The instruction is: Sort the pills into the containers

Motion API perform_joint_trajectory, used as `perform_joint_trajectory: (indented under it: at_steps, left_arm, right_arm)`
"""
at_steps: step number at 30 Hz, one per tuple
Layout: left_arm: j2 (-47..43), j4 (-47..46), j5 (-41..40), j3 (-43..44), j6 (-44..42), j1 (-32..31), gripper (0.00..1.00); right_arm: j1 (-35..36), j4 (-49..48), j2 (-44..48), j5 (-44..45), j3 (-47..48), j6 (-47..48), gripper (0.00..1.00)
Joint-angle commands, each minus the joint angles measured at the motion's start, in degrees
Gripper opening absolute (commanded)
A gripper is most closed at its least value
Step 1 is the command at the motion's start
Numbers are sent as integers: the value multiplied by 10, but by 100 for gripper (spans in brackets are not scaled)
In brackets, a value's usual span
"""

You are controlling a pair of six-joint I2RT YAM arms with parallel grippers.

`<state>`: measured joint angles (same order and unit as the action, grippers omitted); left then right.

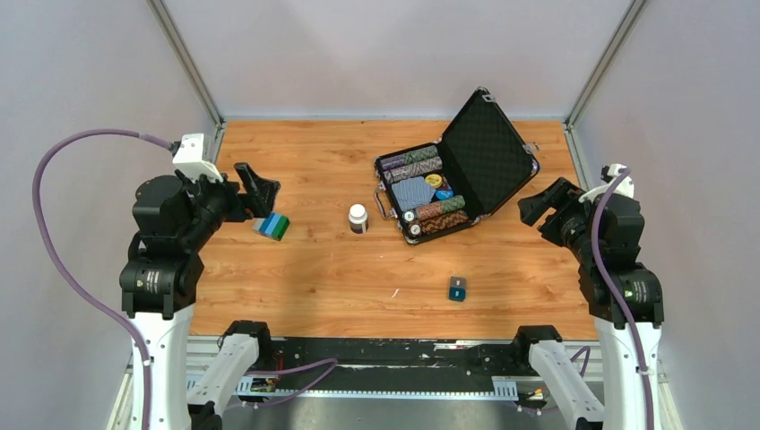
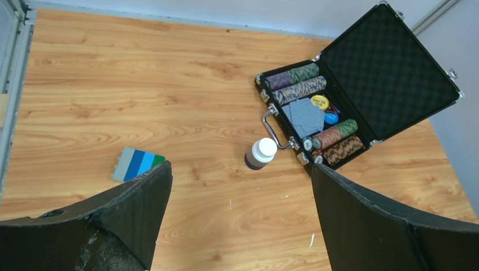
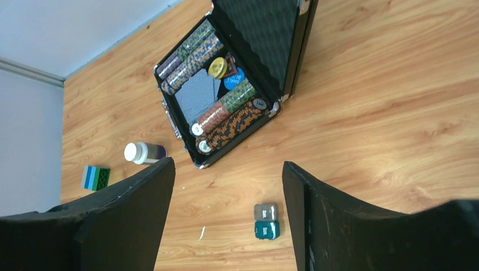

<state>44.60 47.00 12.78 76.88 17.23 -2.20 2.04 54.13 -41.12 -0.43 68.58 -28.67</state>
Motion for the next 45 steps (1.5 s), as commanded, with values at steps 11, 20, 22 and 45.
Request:
perform_joint_trajectory:
  at_steps: [11, 20, 22, 45]
  left_arm:
    - [-42, -119, 174, -95, 100, 4, 100]
    - [-58, -167, 249, -226, 117, 4, 100]
    - [-63, -187, 257, -256, 131, 3, 100]
    - [-59, -248, 163, -393, 196, -132, 97]
  right_arm:
    - [2, -42, 43, -123, -164, -80, 100]
    - [86, -50, 17, -73, -251, -174, 94]
    - [151, -52, -4, -29, -260, -207, 94]
    - [474, -35, -316, 202, -260, -352, 78]
